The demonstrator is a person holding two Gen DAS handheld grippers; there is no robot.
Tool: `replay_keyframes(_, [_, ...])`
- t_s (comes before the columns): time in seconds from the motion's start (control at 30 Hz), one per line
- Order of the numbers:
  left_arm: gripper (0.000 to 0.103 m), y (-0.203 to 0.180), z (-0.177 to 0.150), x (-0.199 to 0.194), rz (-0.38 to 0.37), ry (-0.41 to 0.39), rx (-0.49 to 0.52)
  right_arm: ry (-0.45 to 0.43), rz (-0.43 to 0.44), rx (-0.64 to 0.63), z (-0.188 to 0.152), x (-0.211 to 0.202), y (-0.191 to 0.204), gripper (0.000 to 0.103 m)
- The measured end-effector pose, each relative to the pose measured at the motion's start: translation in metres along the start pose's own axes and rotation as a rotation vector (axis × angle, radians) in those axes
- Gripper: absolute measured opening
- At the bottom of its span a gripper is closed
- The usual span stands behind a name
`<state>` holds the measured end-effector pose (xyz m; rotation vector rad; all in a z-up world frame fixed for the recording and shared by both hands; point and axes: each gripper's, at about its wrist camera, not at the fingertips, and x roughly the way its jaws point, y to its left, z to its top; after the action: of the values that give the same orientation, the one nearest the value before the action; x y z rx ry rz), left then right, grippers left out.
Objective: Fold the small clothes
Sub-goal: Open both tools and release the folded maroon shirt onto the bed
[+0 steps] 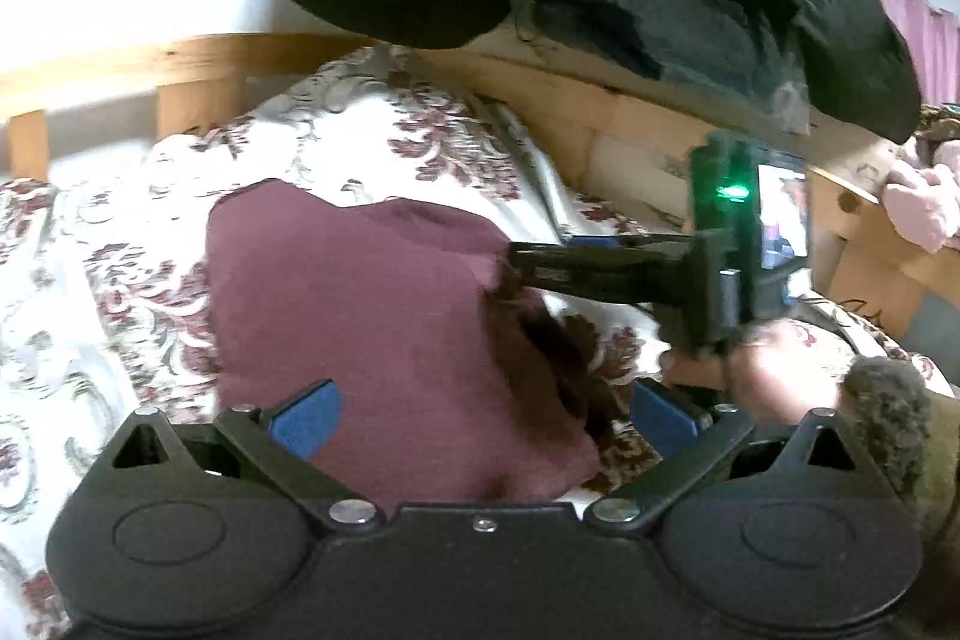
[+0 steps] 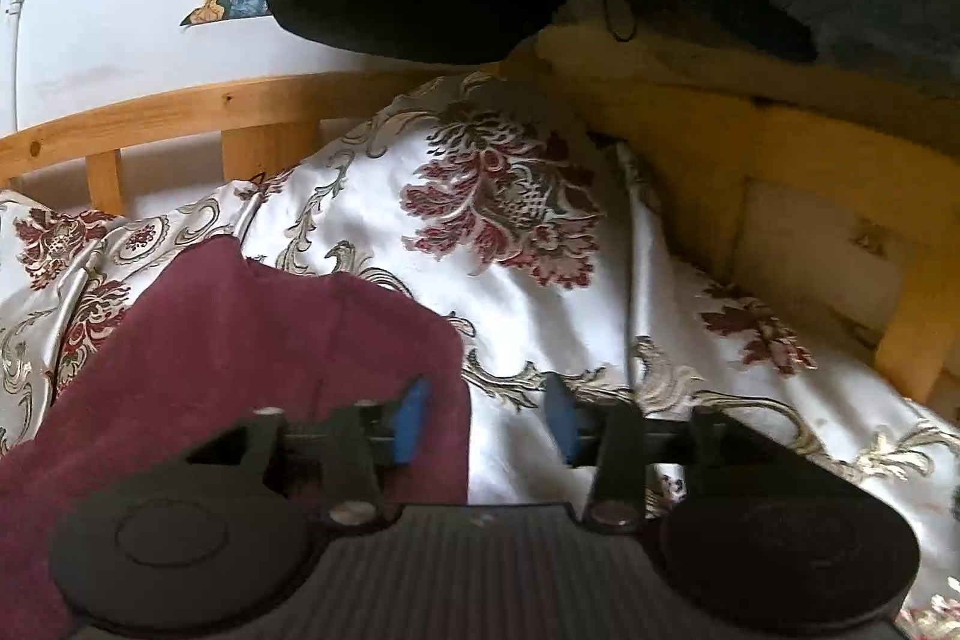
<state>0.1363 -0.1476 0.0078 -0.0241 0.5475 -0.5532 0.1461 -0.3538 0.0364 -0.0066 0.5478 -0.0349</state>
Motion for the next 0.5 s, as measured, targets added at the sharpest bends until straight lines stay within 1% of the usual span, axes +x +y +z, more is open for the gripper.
replay_keyframes(0.03, [0.102,0.002,-0.001,-0.004,0.011,0.001,-0.006,-0.002,-0.004,0.001,0.000,-0.003,-0.001,0.078])
replay_keyframes(0.07, [0.102,0.004,-0.001,-0.006,0.019,0.000,-0.011,-0.004,-0.005,0.006,-0.001,-0.008,-0.002,0.083])
replay_keyframes(0.1, [0.102,0.007,-0.002,-0.009,0.026,-0.001,-0.017,-0.006,-0.002,0.012,-0.002,-0.014,-0.001,0.091])
replay_keyframes(0.13, [0.102,0.009,-0.002,-0.011,0.033,-0.002,-0.023,-0.006,0.001,0.015,-0.003,-0.019,-0.001,0.095])
replay_keyframes(0.23, [0.102,0.016,-0.003,-0.018,0.055,-0.008,-0.042,0.007,0.015,0.009,-0.006,-0.036,0.005,0.102])
replay_keyframes(0.37, [0.102,0.025,-0.004,-0.027,0.099,-0.030,-0.073,0.033,0.021,0.001,-0.014,-0.062,0.015,0.102])
replay_keyframes(0.5, [0.102,0.037,-0.004,-0.033,0.175,-0.044,-0.122,0.092,0.087,0.030,-0.030,-0.087,0.024,0.102])
